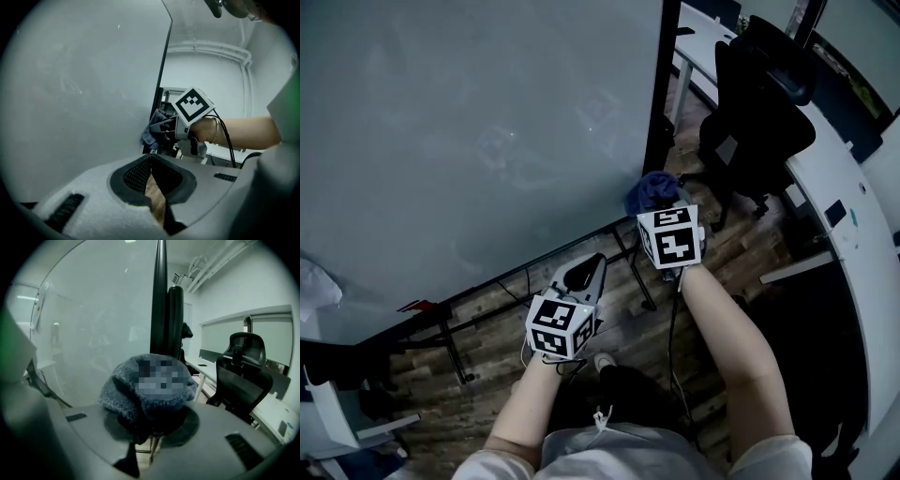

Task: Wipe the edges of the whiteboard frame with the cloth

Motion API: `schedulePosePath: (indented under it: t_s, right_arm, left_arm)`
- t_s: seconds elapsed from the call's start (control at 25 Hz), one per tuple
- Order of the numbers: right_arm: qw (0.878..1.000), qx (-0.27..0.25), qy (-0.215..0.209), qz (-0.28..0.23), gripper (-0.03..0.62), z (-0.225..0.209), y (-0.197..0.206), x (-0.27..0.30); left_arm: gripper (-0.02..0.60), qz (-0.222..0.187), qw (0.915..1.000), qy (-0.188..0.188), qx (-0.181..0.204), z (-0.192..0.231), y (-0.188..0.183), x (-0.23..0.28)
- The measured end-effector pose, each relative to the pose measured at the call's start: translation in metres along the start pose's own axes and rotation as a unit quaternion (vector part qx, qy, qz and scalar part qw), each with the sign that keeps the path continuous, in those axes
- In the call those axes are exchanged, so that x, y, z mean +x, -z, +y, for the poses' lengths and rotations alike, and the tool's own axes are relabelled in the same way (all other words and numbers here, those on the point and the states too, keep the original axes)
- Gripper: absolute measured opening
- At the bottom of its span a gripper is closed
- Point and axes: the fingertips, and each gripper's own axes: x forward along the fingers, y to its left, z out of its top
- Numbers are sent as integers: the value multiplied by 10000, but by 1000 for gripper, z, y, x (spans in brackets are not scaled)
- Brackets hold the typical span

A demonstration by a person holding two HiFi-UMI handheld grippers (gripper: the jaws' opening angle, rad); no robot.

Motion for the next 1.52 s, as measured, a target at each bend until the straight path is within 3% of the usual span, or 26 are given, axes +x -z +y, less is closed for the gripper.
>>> schedulePosePath:
  t_s: [0.4,0.64,1.0,1.52]
  right_arm:
    - [9971,243,-28,722,72,6,81,41]
    - [9940,327,88,1041,72,10,108,57]
    - [9920,302,167,1213,72,37,114,63]
    - [9899,368,48,1367,72,146,107,59]
  left_arm:
    - [20,382,9983,-162,-407,16,63,8]
    - [20,398,9969,-376,-563,38,75,-1]
    - [20,286,9951,-588,-743,67,83,-26]
    - [20,131,9928,-868,-816,113,93,-108]
